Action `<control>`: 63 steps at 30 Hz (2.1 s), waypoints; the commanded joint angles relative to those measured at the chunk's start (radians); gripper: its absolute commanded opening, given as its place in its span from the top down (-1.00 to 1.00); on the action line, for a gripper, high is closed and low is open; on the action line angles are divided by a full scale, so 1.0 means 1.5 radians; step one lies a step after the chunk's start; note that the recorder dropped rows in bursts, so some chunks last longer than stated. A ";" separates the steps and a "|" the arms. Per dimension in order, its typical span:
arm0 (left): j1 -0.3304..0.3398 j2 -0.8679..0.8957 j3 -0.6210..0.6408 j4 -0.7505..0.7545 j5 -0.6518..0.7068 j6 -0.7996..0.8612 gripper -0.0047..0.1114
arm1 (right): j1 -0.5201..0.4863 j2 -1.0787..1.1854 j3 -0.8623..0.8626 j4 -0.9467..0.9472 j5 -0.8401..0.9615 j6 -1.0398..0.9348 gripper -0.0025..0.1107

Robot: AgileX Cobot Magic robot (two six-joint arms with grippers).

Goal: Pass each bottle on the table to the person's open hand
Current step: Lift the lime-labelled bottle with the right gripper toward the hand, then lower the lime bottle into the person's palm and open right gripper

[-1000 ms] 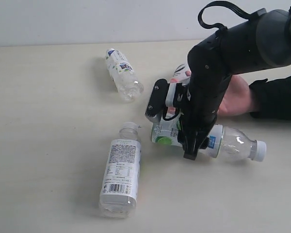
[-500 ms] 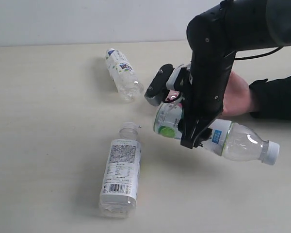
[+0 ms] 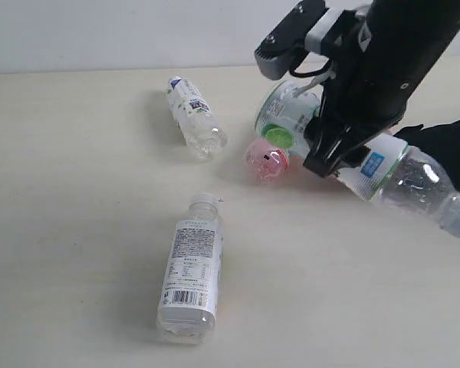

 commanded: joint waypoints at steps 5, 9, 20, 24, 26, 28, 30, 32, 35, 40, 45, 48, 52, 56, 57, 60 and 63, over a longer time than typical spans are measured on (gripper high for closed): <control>-0.003 -0.005 0.002 -0.005 -0.001 0.004 0.92 | -0.052 -0.036 -0.049 -0.046 0.065 0.077 0.96; -0.003 -0.005 0.002 -0.005 -0.001 0.004 0.92 | -0.096 -0.036 -0.081 -0.039 0.067 0.100 0.96; -0.003 -0.005 0.002 -0.005 -0.001 0.004 0.92 | -0.210 -0.005 -0.105 -0.025 0.084 0.157 0.96; -0.003 -0.005 0.002 -0.005 -0.001 0.004 0.92 | -0.216 0.049 -0.105 -0.016 0.067 0.160 0.96; -0.003 -0.005 0.002 -0.005 -0.001 0.004 0.92 | -0.216 0.079 -0.105 0.007 0.045 0.160 0.96; -0.003 -0.005 0.002 -0.005 -0.001 0.004 0.92 | -0.216 0.109 -0.105 0.029 0.027 0.156 0.96; -0.003 -0.005 0.002 -0.005 -0.001 0.004 0.92 | -0.216 0.135 -0.105 0.030 0.013 0.156 0.96; -0.003 -0.005 0.002 -0.005 -0.001 0.004 0.92 | -0.216 0.157 -0.105 0.033 0.000 0.156 0.96; -0.003 -0.005 0.002 -0.005 -0.001 0.004 0.92 | -0.216 0.188 -0.105 0.046 -0.015 0.157 0.96; -0.003 -0.005 0.002 -0.005 -0.001 0.004 0.92 | -0.216 0.217 -0.105 0.092 -0.048 0.159 0.96; -0.003 -0.005 0.002 -0.005 -0.001 0.004 0.92 | -0.216 0.236 -0.105 0.123 -0.047 0.155 0.96; -0.003 -0.005 0.002 -0.005 -0.001 0.004 0.92 | -0.216 0.245 -0.105 0.122 -0.039 0.155 0.95; -0.003 -0.005 0.002 -0.005 -0.001 0.004 0.92 | -0.216 0.248 -0.105 0.122 -0.039 0.155 0.76; -0.003 -0.005 0.002 -0.005 -0.001 0.004 0.92 | -0.216 0.248 -0.105 0.122 -0.038 0.155 0.38; -0.003 -0.005 0.002 -0.005 -0.001 0.004 0.92 | -0.216 0.248 -0.105 0.122 -0.038 0.155 0.26; -0.003 -0.005 0.002 -0.005 -0.001 0.004 0.92 | -0.216 0.248 -0.105 0.124 -0.038 0.155 -0.04; -0.003 -0.005 0.002 -0.005 -0.001 0.004 0.92 | -0.216 0.248 -0.105 0.124 -0.038 0.155 -0.25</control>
